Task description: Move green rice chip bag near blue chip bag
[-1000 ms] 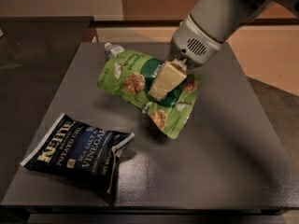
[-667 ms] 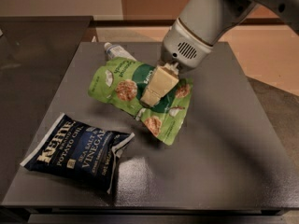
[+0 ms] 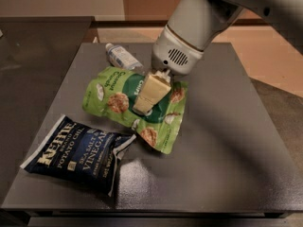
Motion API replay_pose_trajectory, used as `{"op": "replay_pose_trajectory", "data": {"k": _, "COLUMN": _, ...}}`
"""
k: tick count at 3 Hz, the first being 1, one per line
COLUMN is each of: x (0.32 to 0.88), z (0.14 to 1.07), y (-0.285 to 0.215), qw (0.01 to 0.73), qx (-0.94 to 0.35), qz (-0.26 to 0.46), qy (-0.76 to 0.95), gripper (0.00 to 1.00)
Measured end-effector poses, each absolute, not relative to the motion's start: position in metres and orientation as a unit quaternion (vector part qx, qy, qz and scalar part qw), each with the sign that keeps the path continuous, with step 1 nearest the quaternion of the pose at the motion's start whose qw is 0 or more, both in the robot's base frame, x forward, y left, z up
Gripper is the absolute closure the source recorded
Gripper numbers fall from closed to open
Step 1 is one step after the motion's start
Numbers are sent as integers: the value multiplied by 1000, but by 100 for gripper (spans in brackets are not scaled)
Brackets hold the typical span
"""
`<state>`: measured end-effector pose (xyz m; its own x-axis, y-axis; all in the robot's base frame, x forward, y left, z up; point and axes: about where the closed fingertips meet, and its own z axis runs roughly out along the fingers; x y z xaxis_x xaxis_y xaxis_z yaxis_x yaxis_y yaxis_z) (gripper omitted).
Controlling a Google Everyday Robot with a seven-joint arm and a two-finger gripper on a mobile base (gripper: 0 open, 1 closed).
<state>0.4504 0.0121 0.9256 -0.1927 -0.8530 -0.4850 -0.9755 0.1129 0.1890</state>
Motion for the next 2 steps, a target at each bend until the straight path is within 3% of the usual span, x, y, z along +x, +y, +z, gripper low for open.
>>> {"op": "replay_pose_trajectory", "data": {"k": 1, "x": 451, "z": 927, "y": 13, "qw": 132, "qx": -622, "qz": 237, "qy": 735, "gripper": 0}}
{"op": "replay_pose_trajectory", "data": {"k": 2, "x": 451, "z": 927, "y": 13, "qw": 132, "qx": -622, "qz": 236, "qy": 735, "gripper": 0}}
